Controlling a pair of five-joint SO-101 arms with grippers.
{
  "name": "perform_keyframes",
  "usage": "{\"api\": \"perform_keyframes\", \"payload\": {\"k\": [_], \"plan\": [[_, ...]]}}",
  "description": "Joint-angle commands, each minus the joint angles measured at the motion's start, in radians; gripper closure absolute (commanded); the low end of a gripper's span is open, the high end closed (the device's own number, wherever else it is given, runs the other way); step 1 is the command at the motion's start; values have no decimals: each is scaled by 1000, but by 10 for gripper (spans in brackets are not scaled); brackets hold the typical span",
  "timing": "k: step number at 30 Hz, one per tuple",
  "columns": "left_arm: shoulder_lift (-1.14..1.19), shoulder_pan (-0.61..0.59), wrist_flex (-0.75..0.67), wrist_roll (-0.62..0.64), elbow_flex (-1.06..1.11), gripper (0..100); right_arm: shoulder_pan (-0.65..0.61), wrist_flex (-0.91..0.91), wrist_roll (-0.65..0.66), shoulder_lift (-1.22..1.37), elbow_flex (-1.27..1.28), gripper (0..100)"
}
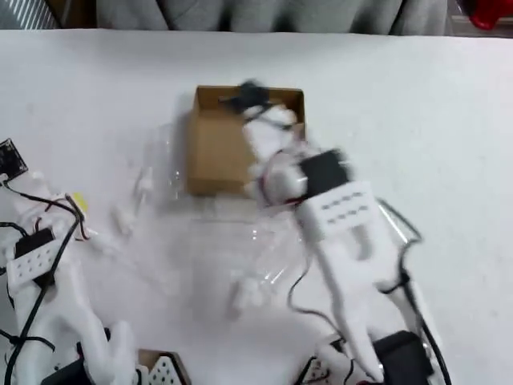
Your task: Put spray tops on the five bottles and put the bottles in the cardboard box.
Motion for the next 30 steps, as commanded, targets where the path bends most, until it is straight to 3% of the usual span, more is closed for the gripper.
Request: {"api": "perform_keyframes", "payload": {"k": [1,8,18,22,27,30], "plan": [[-1,22,-21,-3,-52,816,266,31,101,-64,-44,982],[-1,22,-20,-3,-52,816,645,33,265,-30,-43,982],[1,24,-20,-3,-52,816,1006,31,532,150,-43,981],[1,35,-20,-5,-51,816,1090,25,620,254,-43,980],[1,38,-20,-40,-51,819,1136,-85,632,349,-43,972],[1,38,-20,-41,-51,819,1152,-139,621,403,-43,895]]}}
